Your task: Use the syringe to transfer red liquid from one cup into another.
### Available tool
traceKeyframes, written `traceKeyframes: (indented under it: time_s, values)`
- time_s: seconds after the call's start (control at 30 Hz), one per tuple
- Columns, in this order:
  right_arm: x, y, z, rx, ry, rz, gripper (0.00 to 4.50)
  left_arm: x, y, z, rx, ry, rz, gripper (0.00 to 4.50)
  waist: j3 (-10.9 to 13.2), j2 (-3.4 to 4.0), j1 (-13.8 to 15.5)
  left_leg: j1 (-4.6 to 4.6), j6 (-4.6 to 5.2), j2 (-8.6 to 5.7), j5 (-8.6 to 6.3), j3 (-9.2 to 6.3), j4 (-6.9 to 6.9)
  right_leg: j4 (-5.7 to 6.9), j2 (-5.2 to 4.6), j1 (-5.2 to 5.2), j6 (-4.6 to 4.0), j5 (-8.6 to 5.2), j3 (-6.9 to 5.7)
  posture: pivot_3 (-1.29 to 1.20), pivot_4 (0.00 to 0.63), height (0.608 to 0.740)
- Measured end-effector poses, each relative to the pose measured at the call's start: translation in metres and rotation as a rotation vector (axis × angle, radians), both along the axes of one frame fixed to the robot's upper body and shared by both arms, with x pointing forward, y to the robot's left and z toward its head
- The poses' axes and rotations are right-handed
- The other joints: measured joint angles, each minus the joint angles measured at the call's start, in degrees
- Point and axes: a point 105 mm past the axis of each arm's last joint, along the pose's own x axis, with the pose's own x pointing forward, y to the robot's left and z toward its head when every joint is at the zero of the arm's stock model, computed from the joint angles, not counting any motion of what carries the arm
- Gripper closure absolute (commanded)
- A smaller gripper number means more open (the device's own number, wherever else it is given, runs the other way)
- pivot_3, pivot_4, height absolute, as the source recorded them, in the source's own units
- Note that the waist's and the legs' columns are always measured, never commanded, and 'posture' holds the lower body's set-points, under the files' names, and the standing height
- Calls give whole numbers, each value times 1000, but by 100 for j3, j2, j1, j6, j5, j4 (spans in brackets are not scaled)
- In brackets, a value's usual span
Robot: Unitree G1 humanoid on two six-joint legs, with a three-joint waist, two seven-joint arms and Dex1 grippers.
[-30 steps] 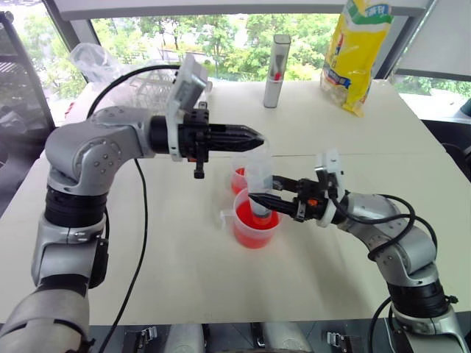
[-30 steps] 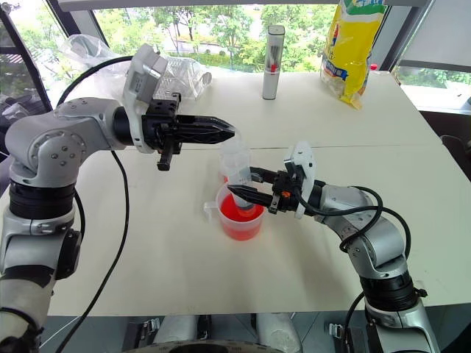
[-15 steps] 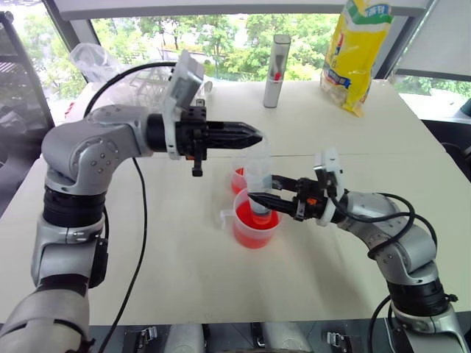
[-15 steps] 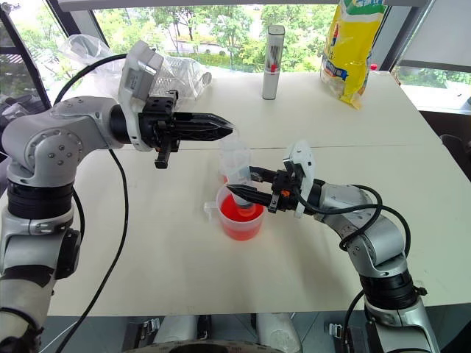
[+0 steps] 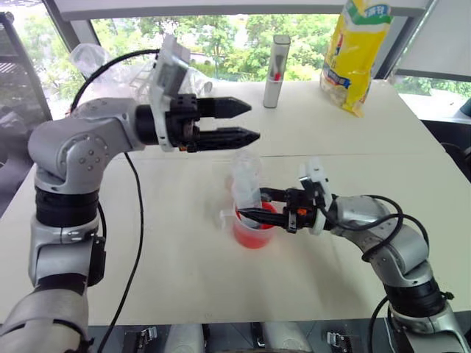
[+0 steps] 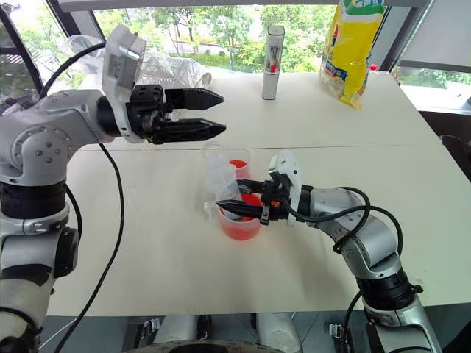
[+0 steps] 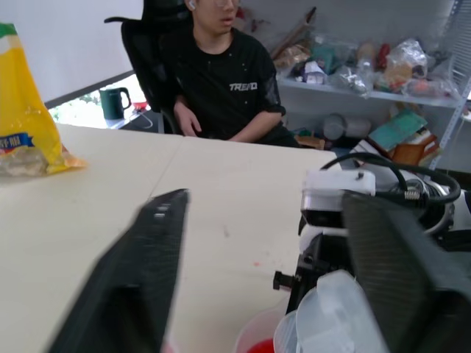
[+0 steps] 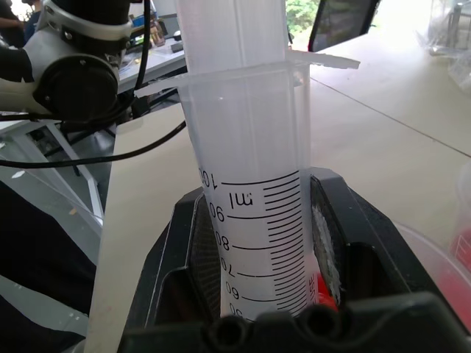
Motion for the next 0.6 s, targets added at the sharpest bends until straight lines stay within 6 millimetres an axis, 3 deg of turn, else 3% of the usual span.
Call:
traceKeyframes:
  time_s: [0.6]
  values:
    - [8, -9, 32, 42, -95, -66, 3174, 17, 44, 15, -95, -6, 224, 66, 1, -2, -12, 3, 0, 1, 0, 2, -2, 2, -2, -1, 0, 0, 1, 0, 150, 740]
